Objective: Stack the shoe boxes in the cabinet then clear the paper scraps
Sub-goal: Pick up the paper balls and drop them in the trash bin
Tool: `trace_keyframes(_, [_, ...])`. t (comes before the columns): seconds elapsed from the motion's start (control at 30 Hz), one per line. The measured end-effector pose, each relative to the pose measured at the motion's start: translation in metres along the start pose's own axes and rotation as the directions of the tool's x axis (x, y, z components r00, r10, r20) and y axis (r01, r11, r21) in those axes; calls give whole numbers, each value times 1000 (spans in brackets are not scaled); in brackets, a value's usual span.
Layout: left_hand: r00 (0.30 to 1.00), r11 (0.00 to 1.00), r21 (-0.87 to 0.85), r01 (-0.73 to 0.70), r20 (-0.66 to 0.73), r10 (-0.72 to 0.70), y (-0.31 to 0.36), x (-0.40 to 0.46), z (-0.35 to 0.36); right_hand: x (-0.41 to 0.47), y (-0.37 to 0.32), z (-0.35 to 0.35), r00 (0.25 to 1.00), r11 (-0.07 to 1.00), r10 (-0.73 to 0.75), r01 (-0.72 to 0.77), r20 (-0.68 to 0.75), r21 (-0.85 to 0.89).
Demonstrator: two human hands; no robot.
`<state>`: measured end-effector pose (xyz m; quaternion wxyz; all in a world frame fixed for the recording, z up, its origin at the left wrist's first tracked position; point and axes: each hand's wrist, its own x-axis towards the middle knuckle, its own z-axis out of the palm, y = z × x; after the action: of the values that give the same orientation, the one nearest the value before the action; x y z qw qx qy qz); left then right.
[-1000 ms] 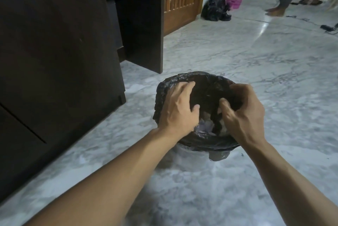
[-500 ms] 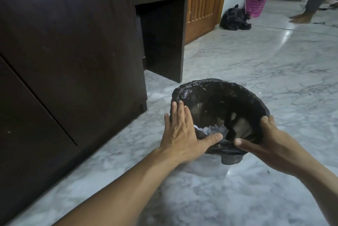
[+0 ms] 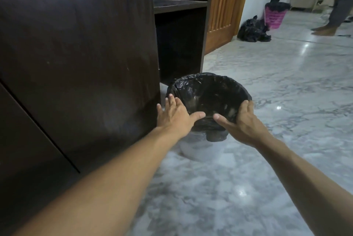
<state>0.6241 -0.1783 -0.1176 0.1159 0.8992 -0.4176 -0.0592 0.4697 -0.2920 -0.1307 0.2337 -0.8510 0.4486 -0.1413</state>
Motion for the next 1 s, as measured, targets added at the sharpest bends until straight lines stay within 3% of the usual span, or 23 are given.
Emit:
trace_keyframes(0.2, [999, 992, 122, -36, 8, 36, -15, 34, -7, 37, -14, 13, 1000, 992, -21, 23, -20, 123])
trace_keyframes(0.37, [999, 983, 178, -39, 24, 35, -22, 54, -11, 59, -25, 14, 999, 1000, 15, -16, 39, 19])
trace_keyframes(0.7, [998, 990, 132, 58, 23, -61, -21, 69, -10, 81, -38, 13, 995, 998, 25, -20, 96, -59])
trace_keyframes(0.87, [997, 997, 26, 68, 43, -70, -17, 55, -9, 80, -44, 17, 998, 1000, 17, -17, 67, -1])
trace_keyframes(1.0, [999, 998, 58, 9, 48, -12, -25, 35, -9, 65, -41, 23, 1000, 996, -9, 8, 6, 91])
